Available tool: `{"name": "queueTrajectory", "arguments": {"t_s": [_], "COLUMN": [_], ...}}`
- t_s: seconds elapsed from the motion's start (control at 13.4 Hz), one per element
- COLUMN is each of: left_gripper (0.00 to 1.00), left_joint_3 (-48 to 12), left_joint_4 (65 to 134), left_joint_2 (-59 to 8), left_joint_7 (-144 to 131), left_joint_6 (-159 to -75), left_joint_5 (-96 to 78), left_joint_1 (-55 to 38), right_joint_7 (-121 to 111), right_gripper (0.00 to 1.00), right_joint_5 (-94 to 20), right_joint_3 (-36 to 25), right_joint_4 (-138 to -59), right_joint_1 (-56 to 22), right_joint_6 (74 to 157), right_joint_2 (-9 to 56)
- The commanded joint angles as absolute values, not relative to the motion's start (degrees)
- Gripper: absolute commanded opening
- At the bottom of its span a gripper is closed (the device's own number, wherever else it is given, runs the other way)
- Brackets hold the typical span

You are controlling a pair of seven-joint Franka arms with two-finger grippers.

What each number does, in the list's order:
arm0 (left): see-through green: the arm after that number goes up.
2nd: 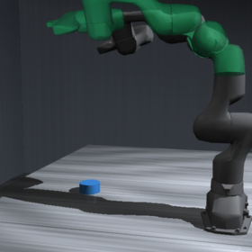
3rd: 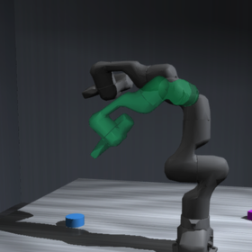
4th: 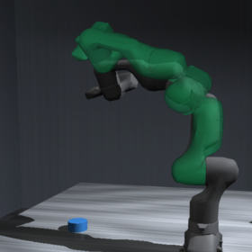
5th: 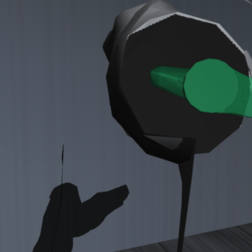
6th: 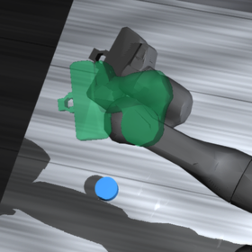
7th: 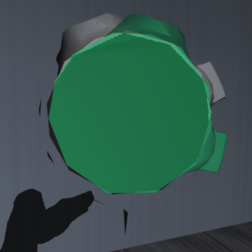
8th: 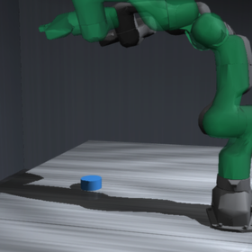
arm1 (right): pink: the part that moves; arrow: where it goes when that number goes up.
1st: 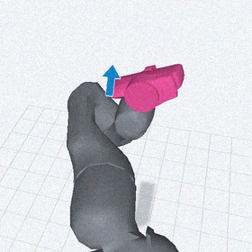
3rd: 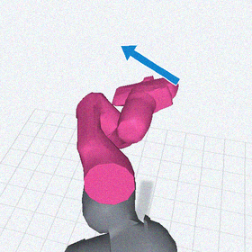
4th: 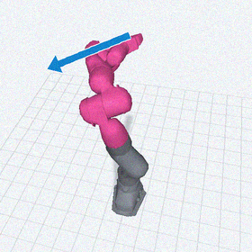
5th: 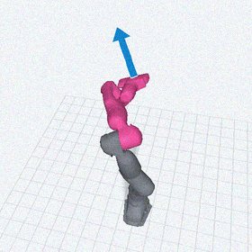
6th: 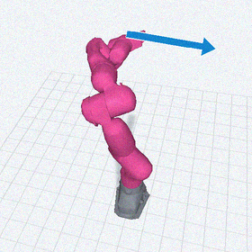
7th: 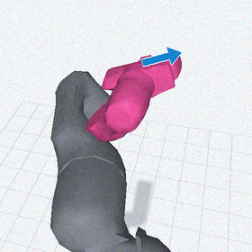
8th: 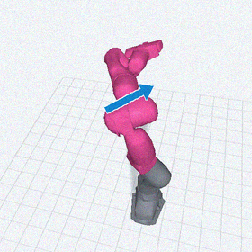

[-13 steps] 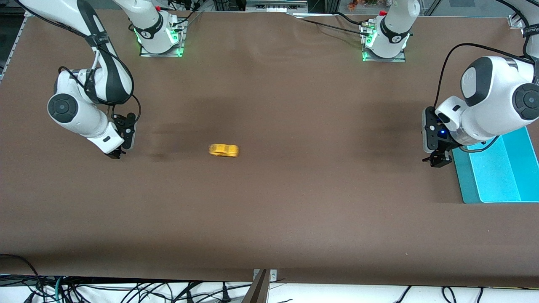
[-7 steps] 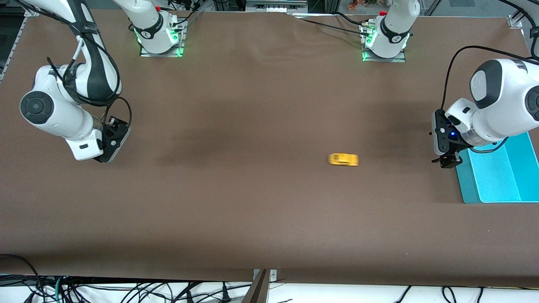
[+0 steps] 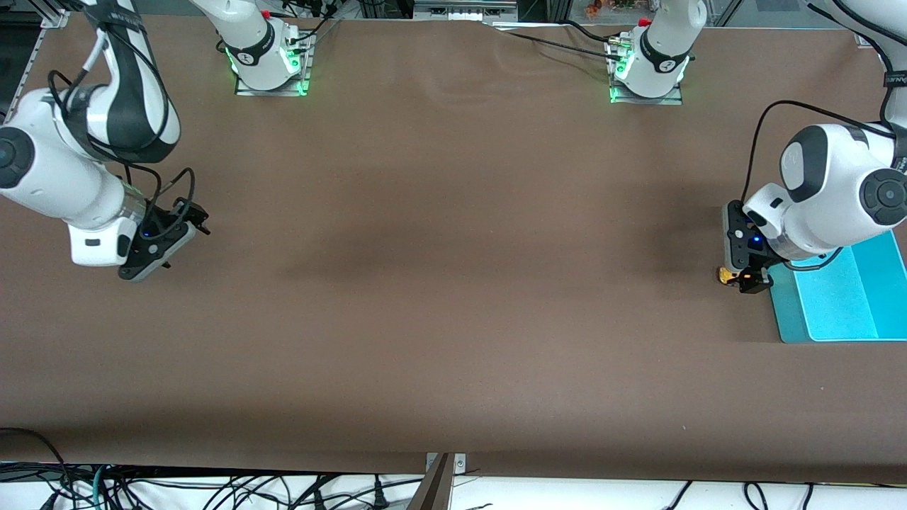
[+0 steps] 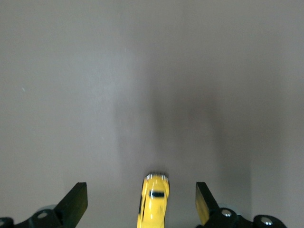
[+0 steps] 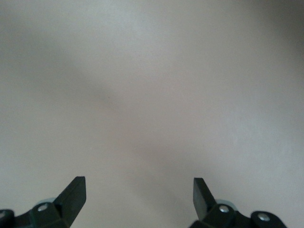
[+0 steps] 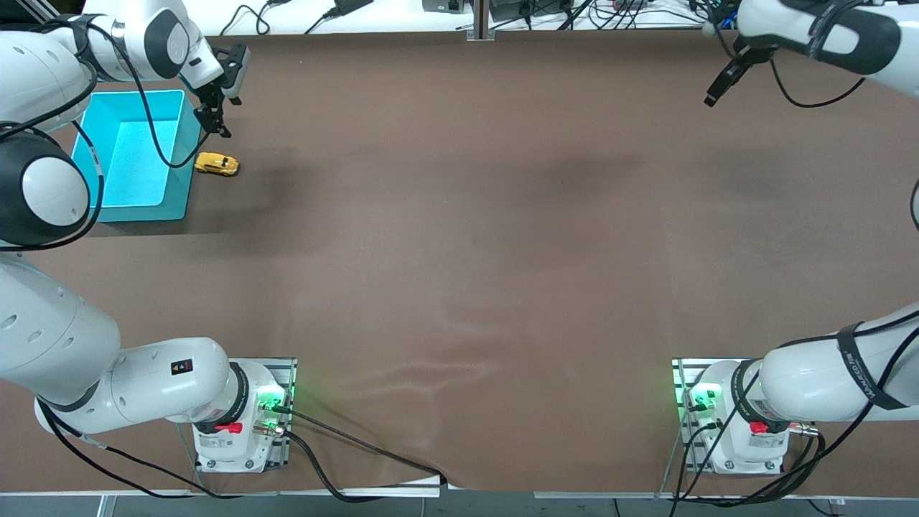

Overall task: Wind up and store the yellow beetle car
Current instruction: 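Grasp the car with the left gripper while the right gripper retracts, then lift the car with the left gripper and carry it over the bin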

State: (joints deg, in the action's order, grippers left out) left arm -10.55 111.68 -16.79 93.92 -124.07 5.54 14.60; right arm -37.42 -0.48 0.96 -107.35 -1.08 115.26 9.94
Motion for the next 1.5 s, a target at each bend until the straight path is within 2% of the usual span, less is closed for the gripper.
{"name": "queueTrajectory", "arguments": {"t_s": [0.0, 0.22, 0.45, 0.67, 0.9, 1.12, 1.27, 1.42], "left_gripper": [1.00, 1.00, 1.00, 1.00, 1.00, 1.00, 1.00, 1.00], "left_joint_3": [-10.2, -7.5, -7.4, -7.4, -7.3, -6.9, -6.9, -6.9], "left_joint_4": [115.4, 118.3, 118.7, 123.3, 126.8, 126.9, 127.2, 127.2], "left_joint_2": [-16.5, -16.7, -19.3, -20.2, -20.4, -21.1, -22.0, -23.2], "left_joint_7": [95.6, 95.6, 95.8, 97.8, 99.0, 100.0, 100.6, 100.6], "left_joint_6": [-128.9, -134.9, -138.3, -147.2, -153.3, -154.5, -155.9, -157.1], "left_joint_5": [8.3, 9.1, 9.5, 12.5, 12.6, 12.6, 12.6, 12.6], "left_joint_1": [16.6, 16.7, 18.0, 18.4, 18.9, 19.8, 20.8, 21.3], "right_joint_7": [-25.0, -13.2, -2.5, -1.4, -7.0, -7.0, -6.8, -6.9], "right_gripper": [1.00, 1.00, 1.00, 1.00, 1.00, 1.00, 1.00, 1.00], "right_joint_5": [-1.2, -0.9, -0.9, -1.0, -0.9, -1.7, -0.8, -1.2], "right_joint_3": [1.3, 1.0, -1.2, -4.6, -6.9, -7.9, -7.5, -7.8], "right_joint_4": [-103.4, -102.1, -101.5, -101.7, -100.9, -100.3, -94.9, -93.8], "right_joint_1": [-0.4, -0.4, -0.5, -0.9, -0.9, -1.3, -1.6, -1.7], "right_joint_6": [107.5, 103.2, 99.0, 96.9, 90.5, 100.3, 97.8, 98.3], "right_joint_2": [7.7, 5.2, 2.3, 0.4, 0.6, 1.5, 2.8, 3.2]}}
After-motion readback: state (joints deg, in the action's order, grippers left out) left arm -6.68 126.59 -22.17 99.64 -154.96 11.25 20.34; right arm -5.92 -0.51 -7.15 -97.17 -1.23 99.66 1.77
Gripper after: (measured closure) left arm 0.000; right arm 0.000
